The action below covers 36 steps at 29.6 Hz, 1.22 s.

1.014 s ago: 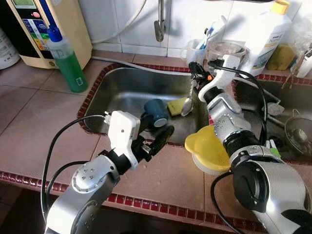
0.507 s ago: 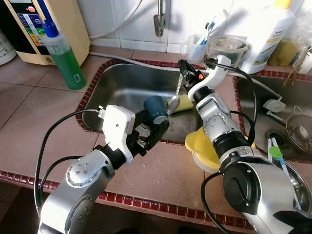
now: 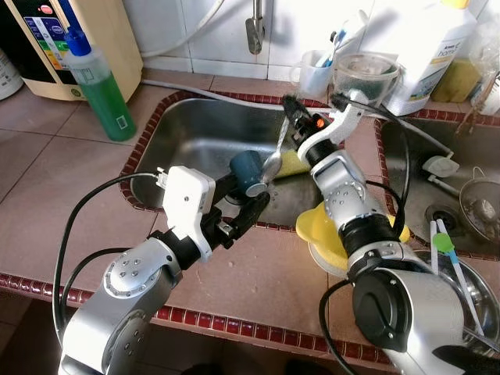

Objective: Kitchen organization

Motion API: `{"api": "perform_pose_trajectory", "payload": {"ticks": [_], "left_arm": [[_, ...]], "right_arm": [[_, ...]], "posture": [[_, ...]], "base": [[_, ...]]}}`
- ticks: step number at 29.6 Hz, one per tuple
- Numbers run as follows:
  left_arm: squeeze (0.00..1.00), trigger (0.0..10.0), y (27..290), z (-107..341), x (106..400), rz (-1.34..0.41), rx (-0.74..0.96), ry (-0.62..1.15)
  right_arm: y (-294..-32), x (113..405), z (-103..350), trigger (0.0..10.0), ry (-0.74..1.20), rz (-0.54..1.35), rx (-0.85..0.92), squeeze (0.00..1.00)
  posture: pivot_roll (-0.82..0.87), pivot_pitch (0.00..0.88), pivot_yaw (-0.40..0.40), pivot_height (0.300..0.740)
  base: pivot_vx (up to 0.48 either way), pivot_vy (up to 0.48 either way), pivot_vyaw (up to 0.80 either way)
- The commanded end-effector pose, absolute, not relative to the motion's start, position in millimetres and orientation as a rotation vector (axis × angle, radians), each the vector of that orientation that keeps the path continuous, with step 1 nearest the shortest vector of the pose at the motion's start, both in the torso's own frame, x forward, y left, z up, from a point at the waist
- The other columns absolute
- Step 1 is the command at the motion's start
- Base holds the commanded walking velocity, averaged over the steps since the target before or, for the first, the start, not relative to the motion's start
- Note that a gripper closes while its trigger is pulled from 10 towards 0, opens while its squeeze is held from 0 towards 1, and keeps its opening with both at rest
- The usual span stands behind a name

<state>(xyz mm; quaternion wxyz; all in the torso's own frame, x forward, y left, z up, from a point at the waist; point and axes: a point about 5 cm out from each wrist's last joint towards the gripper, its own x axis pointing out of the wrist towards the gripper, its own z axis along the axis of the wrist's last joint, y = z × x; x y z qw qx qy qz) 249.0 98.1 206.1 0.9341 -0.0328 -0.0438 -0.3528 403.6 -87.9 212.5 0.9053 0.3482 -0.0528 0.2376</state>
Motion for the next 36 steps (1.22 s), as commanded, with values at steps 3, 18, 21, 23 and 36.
{"api": "perform_pose_trajectory", "payload": {"ticks": [3, 18, 21, 23, 36], "left_arm": [[0.0, 10.0, 100.0, 208.0, 250.2, -0.718, -0.071, -0.09], [0.0, 10.0, 97.8, 209.3, 250.8, -0.725, -0.075, -0.097], [0.0, 10.0, 97.8, 209.0, 250.9, -0.725, -0.076, -0.096], [0.0, 10.0, 97.8, 208.9, 250.7, -0.725, -0.076, -0.096], [0.0, 10.0, 96.3, 207.9, 249.5, -0.734, -0.081, -0.093]], "right_arm": [[-86.6, 401.6, 208.5, 10.0, -0.092, 0.484, 0.731, 0.0], [-84.4, 400.3, 215.0, 10.0, -0.093, 0.498, 0.733, 1.0], [-83.7, 399.9, 215.4, 10.0, -0.094, 0.505, 0.736, 1.0], [-83.8, 400.0, 215.7, 10.0, -0.094, 0.504, 0.734, 1.0], [-83.3, 399.9, 219.5, 10.0, -0.1, 0.512, 0.743, 1.0]], "posture": [[-0.04, 0.227, 0.031, 0.74], [-0.04, 0.218, 0.031, 0.74], [-0.04, 0.216, 0.029, 0.74], [-0.04, 0.216, 0.029, 0.74], [-0.04, 0.212, 0.029, 0.74]], "base": [[0.0, 0.0, 0.0], [0.0, 0.0, 0.0], [0.0, 0.0, 0.0], [0.0, 0.0, 0.0], [0.0, 0.0, 0.0]]}}
